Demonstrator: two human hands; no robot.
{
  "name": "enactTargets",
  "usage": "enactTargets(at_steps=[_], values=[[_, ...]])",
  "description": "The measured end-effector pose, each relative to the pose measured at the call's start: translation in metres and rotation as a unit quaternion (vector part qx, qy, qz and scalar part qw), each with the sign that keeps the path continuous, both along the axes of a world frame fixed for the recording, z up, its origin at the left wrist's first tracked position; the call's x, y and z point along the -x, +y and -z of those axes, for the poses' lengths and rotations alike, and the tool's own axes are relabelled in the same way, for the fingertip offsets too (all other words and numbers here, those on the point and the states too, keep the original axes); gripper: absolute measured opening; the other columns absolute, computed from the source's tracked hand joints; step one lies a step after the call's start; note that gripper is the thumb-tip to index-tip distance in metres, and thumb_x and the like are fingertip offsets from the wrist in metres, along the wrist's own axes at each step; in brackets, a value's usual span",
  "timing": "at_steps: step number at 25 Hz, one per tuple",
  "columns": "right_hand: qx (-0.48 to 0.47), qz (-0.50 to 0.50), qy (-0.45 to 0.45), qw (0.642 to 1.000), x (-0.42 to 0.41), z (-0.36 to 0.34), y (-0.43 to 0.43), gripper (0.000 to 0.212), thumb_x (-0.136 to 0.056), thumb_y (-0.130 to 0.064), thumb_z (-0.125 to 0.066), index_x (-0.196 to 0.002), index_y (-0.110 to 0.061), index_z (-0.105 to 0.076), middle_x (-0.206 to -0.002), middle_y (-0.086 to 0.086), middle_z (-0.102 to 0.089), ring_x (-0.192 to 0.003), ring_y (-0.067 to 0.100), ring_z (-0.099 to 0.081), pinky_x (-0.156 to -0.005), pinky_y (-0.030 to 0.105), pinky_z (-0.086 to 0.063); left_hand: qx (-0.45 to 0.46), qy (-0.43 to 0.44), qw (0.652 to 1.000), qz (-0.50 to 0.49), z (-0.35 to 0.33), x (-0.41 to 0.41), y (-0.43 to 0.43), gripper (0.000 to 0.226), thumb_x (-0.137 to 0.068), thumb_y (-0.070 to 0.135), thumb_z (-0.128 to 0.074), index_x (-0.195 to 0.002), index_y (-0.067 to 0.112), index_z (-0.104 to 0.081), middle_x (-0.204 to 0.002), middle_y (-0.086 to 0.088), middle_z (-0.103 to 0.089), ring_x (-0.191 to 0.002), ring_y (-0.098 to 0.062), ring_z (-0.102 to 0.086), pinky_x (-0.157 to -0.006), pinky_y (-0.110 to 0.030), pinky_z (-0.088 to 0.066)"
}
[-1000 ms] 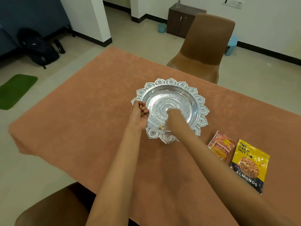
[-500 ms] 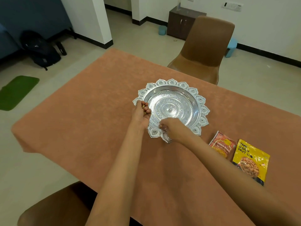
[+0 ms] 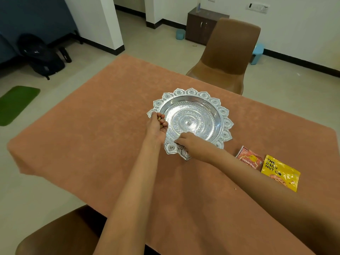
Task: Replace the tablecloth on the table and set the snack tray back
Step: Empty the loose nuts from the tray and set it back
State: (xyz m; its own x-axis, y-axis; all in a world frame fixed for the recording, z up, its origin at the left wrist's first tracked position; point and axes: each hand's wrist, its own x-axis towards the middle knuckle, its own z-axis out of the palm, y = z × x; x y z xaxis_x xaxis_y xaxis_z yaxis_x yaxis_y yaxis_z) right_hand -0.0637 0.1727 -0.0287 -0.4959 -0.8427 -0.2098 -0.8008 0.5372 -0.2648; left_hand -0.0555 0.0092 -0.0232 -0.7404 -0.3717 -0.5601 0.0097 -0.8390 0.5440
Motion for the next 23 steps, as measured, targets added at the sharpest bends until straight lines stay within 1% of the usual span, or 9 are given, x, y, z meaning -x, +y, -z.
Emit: enactTargets(at_steps=[3,5,6,8,10,12,16,21,23], values=[[-0.03,-0.018,-0.074,0.997,0.003,-0.015,0.009,0.051,-0.081,0.011,-0.046,-0.128,-0.006,-0.053,-0.116,0.012,-0.051,-0.108,0.025,-0.049,-0.09,0.034,-0.04,0.008,-0.008,1.0,-0.004,0.002,-0.002,0.002,0.031,-0.102,0.023,-0.042,-0.073,0.013,-0.047,-0.067,-0.001,-0.049,-0.036,-0.001,-0.038,-0.038,-0.013,-0.033],[-0.044,-0.01,-0.121,0.992,0.012,-0.027,0.013,0.046,-0.086,0.008,-0.043,-0.126,-0.01,-0.056,-0.117,0.009,-0.055,-0.107,0.023,-0.053,-0.092,0.034,-0.041,0.014,-0.011,1.0,-0.006,0.003,-0.003,0.002,0.031,-0.102,0.023,-0.041,-0.073,0.013,-0.047,-0.067,-0.001,-0.049,-0.037,-0.002,-0.039,-0.039,-0.013,-0.033],[-0.049,-0.008,-0.142,0.989,0.017,-0.033,0.014,0.04,-0.09,0.003,-0.044,-0.124,-0.011,-0.059,-0.116,0.007,-0.059,-0.106,0.021,-0.055,-0.092,0.03,-0.043,0.017,-0.011,1.0,-0.007,0.003,-0.003,0.002,0.031,-0.102,0.023,-0.041,-0.073,0.012,-0.047,-0.067,-0.001,-0.049,-0.037,-0.002,-0.038,-0.039,-0.013,-0.033],[-0.042,0.007,-0.192,0.981,0.024,-0.04,0.016,0.03,-0.092,-0.009,-0.055,-0.12,-0.013,-0.063,-0.114,-0.001,-0.065,-0.103,0.011,-0.06,-0.086,0.014,-0.043,0.022,-0.009,1.0,-0.007,0.004,-0.004,0.002,0.031,-0.102,0.022,-0.04,-0.073,0.012,-0.047,-0.067,-0.001,-0.048,-0.037,-0.002,-0.038,-0.039,-0.013,-0.033],[-0.017,0.036,-0.227,0.973,0.027,-0.042,0.017,0.03,-0.085,-0.018,-0.07,-0.115,-0.015,-0.068,-0.106,-0.007,-0.07,-0.096,0.003,-0.064,-0.079,0.004,-0.042,0.026,-0.008,1.0,-0.008,0.004,-0.004,0.003,0.031,-0.102,0.022,-0.04,-0.073,0.012,-0.047,-0.067,-0.001,-0.048,-0.037,-0.002,-0.038,-0.039,-0.013,-0.032],[0.009,0.057,-0.231,0.971,0.028,-0.038,0.018,0.03,-0.077,-0.019,-0.079,-0.106,-0.016,-0.071,-0.097,-0.006,-0.073,-0.087,0.001,-0.066,-0.076,0.007,-0.046,0.032,-0.01,0.999,-0.007,0.003,-0.004,0.004,0.031,-0.102,0.022,-0.04,-0.074,0.012,-0.047,-0.067,-0.001,-0.049,-0.039,-0.002,-0.038,-0.04,-0.013,-0.032],[0.015,0.08,-0.233,0.969,0.034,-0.039,0.016,0.025,-0.072,-0.015,-0.082,-0.095,-0.014,-0.074,-0.088,0.0,-0.075,-0.079,0.004,-0.069,-0.076,0.017,-0.052,0.044,-0.01,0.999,-0.002,0.003,-0.002,0.003,0.03,-0.101,0.021,-0.041,-0.073,0.013,-0.047,-0.066,0.0,-0.048,-0.039,-0.002,-0.037,-0.04,-0.013,-0.032],[0.023,0.106,-0.175,0.979,0.025,-0.035,0.0,0.014,-0.069,-0.002,-0.079,-0.082,-0.007,-0.076,-0.073,0.006,-0.073,-0.052,-0.01,-0.058,-0.055,0.005,-0.042,0.076,-0.018,0.997,0.002,0.011,-0.005,0.0,0.03,-0.102,0.021,-0.041,-0.074,0.012,-0.048,-0.067,-0.001,-0.048,-0.042,-0.002,-0.036,-0.04,-0.014,-0.032],[0.029,0.114,-0.168,0.979,0.022,-0.034,0.0,0.012,-0.07,0.0,-0.077,-0.081,-0.006,-0.075,-0.072,0.008,-0.073,-0.048,-0.011,-0.055,-0.052,0.004,-0.041,0.084,-0.017,0.996,0.006,0.011,-0.004,0.001,0.031,-0.102,0.022,-0.04,-0.074,0.012,-0.048,-0.066,-0.001,-0.047,-0.041,-0.002,-0.036,-0.039,-0.014,-0.031]])
